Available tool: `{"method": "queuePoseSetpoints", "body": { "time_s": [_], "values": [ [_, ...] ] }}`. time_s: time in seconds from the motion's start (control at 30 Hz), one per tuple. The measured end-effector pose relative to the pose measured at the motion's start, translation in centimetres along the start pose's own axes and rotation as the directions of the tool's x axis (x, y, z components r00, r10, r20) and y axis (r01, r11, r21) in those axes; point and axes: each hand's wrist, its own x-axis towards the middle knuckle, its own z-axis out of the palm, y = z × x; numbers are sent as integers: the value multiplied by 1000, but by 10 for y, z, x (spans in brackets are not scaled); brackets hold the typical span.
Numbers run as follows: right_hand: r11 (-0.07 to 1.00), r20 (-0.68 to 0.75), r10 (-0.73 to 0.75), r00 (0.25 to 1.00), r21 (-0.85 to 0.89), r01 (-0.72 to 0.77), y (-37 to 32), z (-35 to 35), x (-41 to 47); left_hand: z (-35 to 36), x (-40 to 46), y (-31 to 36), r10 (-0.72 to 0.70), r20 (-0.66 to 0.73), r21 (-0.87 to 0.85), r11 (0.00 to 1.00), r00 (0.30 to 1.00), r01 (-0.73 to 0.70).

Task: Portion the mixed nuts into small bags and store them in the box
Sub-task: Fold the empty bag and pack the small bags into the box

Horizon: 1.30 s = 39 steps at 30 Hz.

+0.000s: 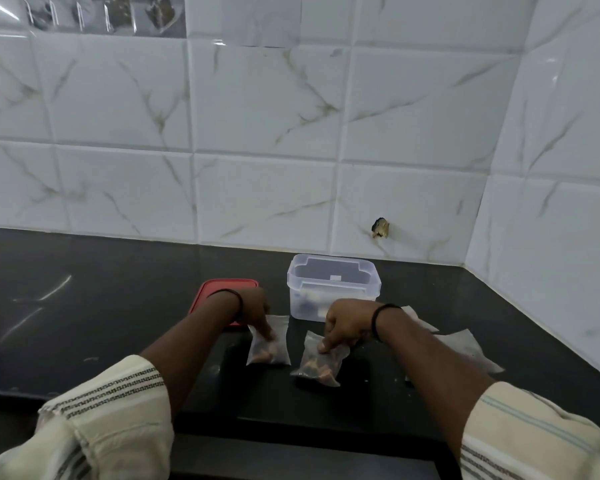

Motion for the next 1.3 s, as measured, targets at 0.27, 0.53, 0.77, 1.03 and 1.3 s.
{"method": "queuePoseSetpoints", "body": {
  "time_s": [0.27, 0.53, 0.77, 1.03, 1.3],
  "values": [
    [981, -126, -159, 979, 93, 171, 1, -28, -16, -39, -26, 5, 120, -178, -235, 959, 977, -161],
    [940, -587, -77, 806, 226, 255, 12, -96, -28, -97, -48, 19, 186, -488, -281, 891, 853, -356],
    [970, -780, -58, 623, 105, 221, 28, -89, 5, -111, -22, 43, 76, -719, -257, 894, 691, -366],
    [984, -463, -143, 875, 25, 174, 38, -70, 38, -107, 12, 68, 119, -678, -259, 885, 725, -388],
    [993, -442, -88, 893, -113, 42, 46, -66, 64, -99, 37, 73, 143, -484, -297, 901, 863, -316]
  ]
}}
